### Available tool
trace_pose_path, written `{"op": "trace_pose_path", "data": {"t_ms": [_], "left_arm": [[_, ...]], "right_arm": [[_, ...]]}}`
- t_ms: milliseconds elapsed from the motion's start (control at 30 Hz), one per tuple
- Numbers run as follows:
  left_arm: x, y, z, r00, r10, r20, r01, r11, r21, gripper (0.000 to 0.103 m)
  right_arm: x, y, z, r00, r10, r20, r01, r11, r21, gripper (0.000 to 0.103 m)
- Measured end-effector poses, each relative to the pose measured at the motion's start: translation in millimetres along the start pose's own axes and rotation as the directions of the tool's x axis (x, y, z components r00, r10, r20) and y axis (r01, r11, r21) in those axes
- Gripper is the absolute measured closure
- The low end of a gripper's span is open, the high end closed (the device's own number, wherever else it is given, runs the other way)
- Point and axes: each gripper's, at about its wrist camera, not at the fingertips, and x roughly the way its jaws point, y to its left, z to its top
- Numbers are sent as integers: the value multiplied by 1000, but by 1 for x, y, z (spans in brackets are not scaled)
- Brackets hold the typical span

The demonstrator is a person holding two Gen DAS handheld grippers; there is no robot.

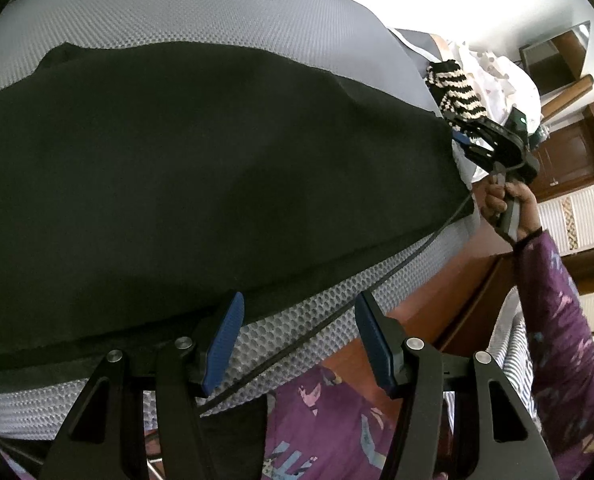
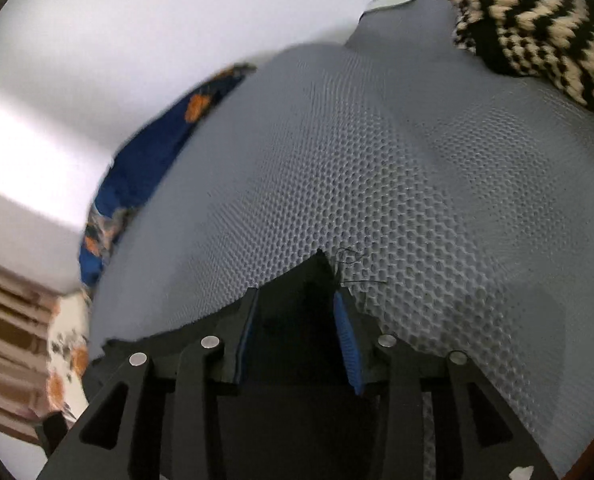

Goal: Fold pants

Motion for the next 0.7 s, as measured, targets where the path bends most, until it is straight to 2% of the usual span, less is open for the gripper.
{"op": "trace_pose_path", "data": {"t_ms": [33, 67, 200, 267, 333, 400, 433, 500, 567, 633, 700], "left_arm": [[0, 1, 0, 1000, 1, 2, -1, 1000, 0, 44], [1, 1, 1, 1000, 0, 0, 0, 1000, -3, 44], [5, 4, 0, 1000, -6, -12, 6, 1000, -15, 44], [7, 5, 0, 1000, -5, -21, 5, 1000, -14, 44], [6, 5, 0, 1000, -7, -18, 7, 1000, -13, 44], [7, 5, 0, 1000, -8, -21, 7, 1000, -11, 44], [7, 6, 0, 1000, -8, -23, 8, 1000, -11, 44], [8, 6, 1, 1000, -8, -28, 8, 1000, -13, 44], [7, 6, 0, 1000, -9, -26, 8, 1000, -13, 43], [7, 5, 1, 1000, -8, -26, 8, 1000, -14, 43], [8, 5, 1, 1000, -8, -26, 8, 1000, -15, 43]], "right_arm": [[2, 2, 3, 1000, -14, -22, 14, 1000, -9, 87], [3, 2, 4, 999, -12, -39, 11, 1000, -8, 93], [-4, 9, 8, 999, -42, -10, 41, 997, -65, 98], [-17, 13, 7, 997, -7, 77, 14, 996, -88, 99], [-40, 18, 0, 974, 79, 213, -50, 989, -139, 99], [-45, 18, -2, 964, 90, 250, -53, 987, -148, 101], [-41, 16, -2, 969, 68, 238, -35, 990, -138, 101], [-30, 5, 1, 982, 25, 189, -7, 996, -91, 94], [-23, -2, 3, 990, 44, 137, -37, 998, -47, 94], [-21, -2, 4, 991, 37, 128, -31, 998, -49, 92], [-13, 2, 7, 996, 49, 78, -45, 997, -59, 88]]}}
